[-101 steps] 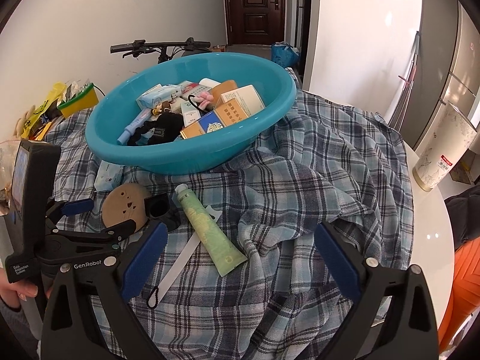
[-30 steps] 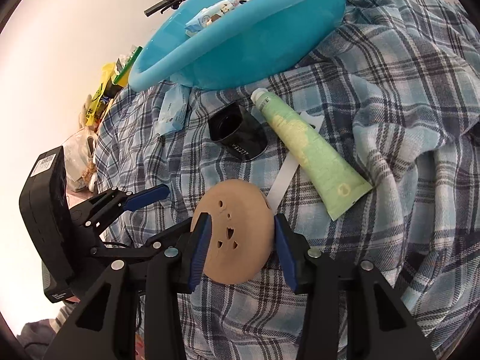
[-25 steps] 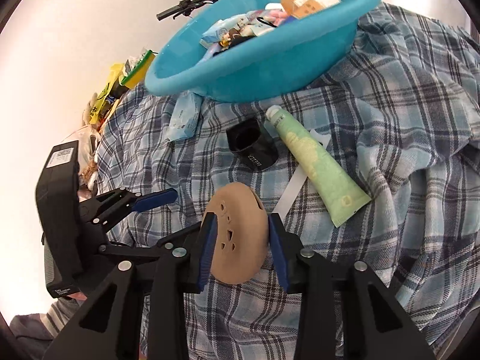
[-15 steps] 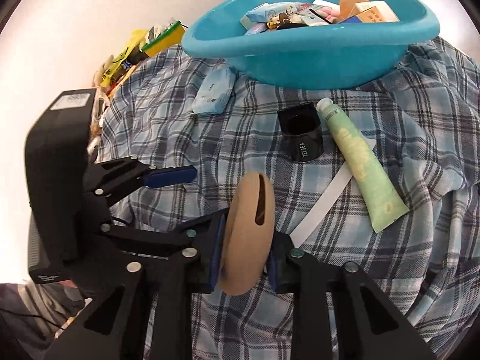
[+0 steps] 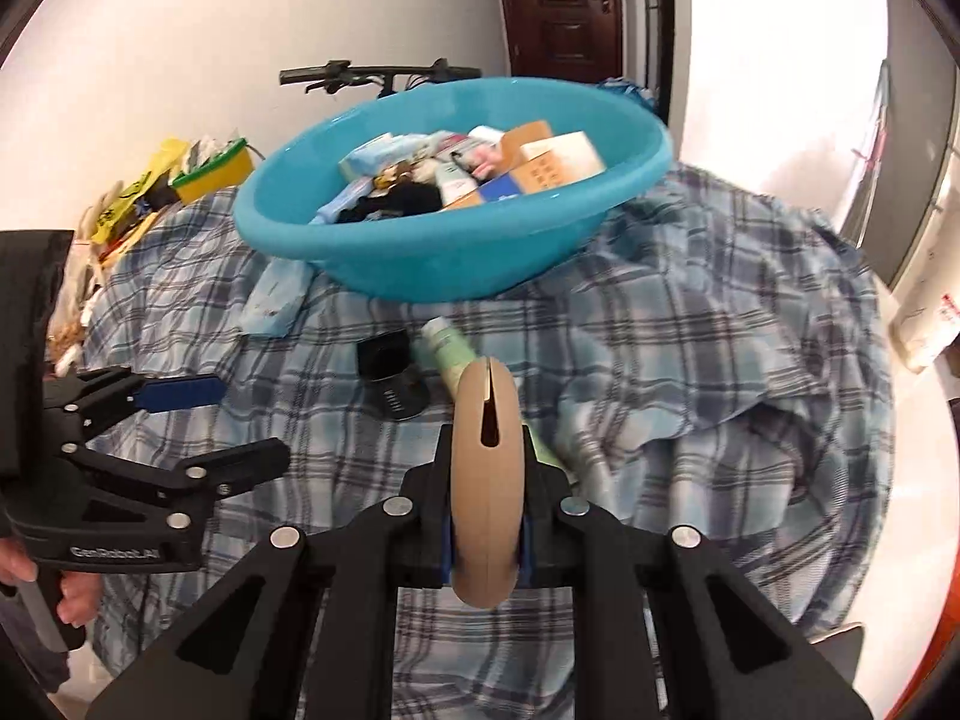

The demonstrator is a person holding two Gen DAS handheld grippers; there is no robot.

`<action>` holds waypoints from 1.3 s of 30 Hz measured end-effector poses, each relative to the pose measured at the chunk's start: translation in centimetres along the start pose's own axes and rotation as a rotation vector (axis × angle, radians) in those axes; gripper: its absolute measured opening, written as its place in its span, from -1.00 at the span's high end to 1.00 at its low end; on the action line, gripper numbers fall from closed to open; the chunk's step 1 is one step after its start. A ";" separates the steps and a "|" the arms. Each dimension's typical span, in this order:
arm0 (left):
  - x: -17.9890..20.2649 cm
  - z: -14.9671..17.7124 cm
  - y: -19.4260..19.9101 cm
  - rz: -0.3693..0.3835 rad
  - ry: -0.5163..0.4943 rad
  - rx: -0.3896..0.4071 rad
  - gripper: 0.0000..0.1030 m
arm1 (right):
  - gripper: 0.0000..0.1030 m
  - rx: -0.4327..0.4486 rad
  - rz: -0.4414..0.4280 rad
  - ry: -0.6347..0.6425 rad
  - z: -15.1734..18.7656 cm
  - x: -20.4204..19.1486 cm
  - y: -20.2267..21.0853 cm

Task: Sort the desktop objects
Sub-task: 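Grasp the black cup-shaped holder with the left gripper while the right holds the disc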

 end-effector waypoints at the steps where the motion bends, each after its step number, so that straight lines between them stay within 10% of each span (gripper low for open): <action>1: 0.4 -0.4 -0.1 0.008 -0.010 0.009 -0.68 | 0.72 0.010 0.024 0.000 -0.1 0.4 0.1; 8: 2.6 -1.8 -1.5 0.117 -0.056 -0.008 -0.68 | 0.72 0.010 0.044 -0.015 -0.1 1.9 0.6; 20: 3.5 -4.4 -4.4 0.068 -0.126 0.045 -0.68 | 0.72 0.011 0.032 -0.036 0.3 2.5 1.0; 22: 3.6 -4.4 -4.9 0.076 -0.120 0.037 -0.56 | 0.71 0.008 0.036 -0.044 0.4 2.9 1.0; 24: 3.6 -4.5 -5.2 0.070 -0.114 0.022 0.24 | 0.71 0.006 0.039 -0.054 0.4 3.3 1.0; 31: 3.7 -3.1 -3.4 0.088 -0.127 0.046 0.25 | 0.71 0.000 0.034 -0.063 0.7 3.7 0.7; 39: 0.3 -1.5 0.1 -0.072 0.011 0.122 0.25 | 0.71 0.002 0.015 -0.056 0.7 2.8 0.3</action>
Point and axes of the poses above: each gripper's, at about its wrist camera, not at the fingertips, and y roughly against the way its jaws point, x to its right, z to its underside, the point moved 5 cm from there along -y, roughly the way its jaws point, and after that the axes turned 3 degrees about -x, right-handed, at the moved point
